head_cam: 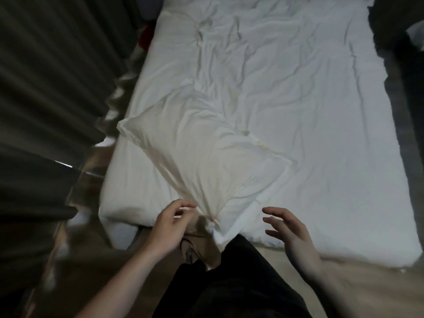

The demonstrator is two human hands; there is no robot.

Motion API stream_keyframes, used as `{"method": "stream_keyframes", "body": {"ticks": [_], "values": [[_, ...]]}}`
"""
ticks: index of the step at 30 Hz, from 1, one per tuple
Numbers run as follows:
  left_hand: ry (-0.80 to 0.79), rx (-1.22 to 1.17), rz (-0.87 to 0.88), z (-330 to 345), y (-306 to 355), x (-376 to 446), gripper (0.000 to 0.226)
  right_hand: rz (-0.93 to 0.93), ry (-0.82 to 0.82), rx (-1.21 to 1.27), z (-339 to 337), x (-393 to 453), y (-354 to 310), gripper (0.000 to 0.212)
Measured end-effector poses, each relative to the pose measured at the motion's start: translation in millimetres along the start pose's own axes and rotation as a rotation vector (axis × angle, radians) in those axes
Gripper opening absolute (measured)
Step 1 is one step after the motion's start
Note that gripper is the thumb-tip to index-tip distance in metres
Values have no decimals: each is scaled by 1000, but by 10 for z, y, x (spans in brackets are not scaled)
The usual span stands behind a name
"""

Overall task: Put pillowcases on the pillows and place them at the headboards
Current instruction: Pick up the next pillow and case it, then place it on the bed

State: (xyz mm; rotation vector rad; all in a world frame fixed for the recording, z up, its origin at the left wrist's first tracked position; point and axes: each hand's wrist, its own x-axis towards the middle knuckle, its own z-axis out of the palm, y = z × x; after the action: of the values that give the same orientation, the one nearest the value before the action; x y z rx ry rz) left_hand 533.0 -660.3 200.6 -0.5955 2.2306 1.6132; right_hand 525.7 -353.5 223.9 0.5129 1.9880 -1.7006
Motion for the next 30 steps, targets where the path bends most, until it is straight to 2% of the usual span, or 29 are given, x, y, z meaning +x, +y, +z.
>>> {"method": "stream_keyframes", "body": {"ticks": [2, 4, 6, 13, 18, 21, 23, 27, 30], "values": [[-41, 53, 9, -139, 30, 257, 18, -1, 68, 51, 94, 14, 4, 23], [-71, 101, -8, -228, 44, 545, 4, -4, 118, 91, 172, 74, 22, 23], [-90, 164, -21, -290, 73, 823, 11, -3, 147, 128, 231, 207, 65, 23], [-70, 333, 3, -547, 356, 1855, 5, 54, 162, 116, 345, 925, 156, 20], [-73, 505, 16, -790, 507, 2757, 3, 88, 269, 132, 395, 1404, 102, 19], [-84, 641, 3, -941, 501, 3378, 12, 122, 355, 103, 404, 1710, 134, 19], [-97, 723, -24, -1067, 403, 3832, 26, 146, 424, 65, 403, 1950, 189, 24], [-67, 822, -100, -1217, 218, 4595, 63, 242, 549, -34, 367, 2481, 401, 60], [-9, 882, -152, -1253, 72, 5008, 89, 333, 632, -45, 322, 2827, 627, 80]]}}
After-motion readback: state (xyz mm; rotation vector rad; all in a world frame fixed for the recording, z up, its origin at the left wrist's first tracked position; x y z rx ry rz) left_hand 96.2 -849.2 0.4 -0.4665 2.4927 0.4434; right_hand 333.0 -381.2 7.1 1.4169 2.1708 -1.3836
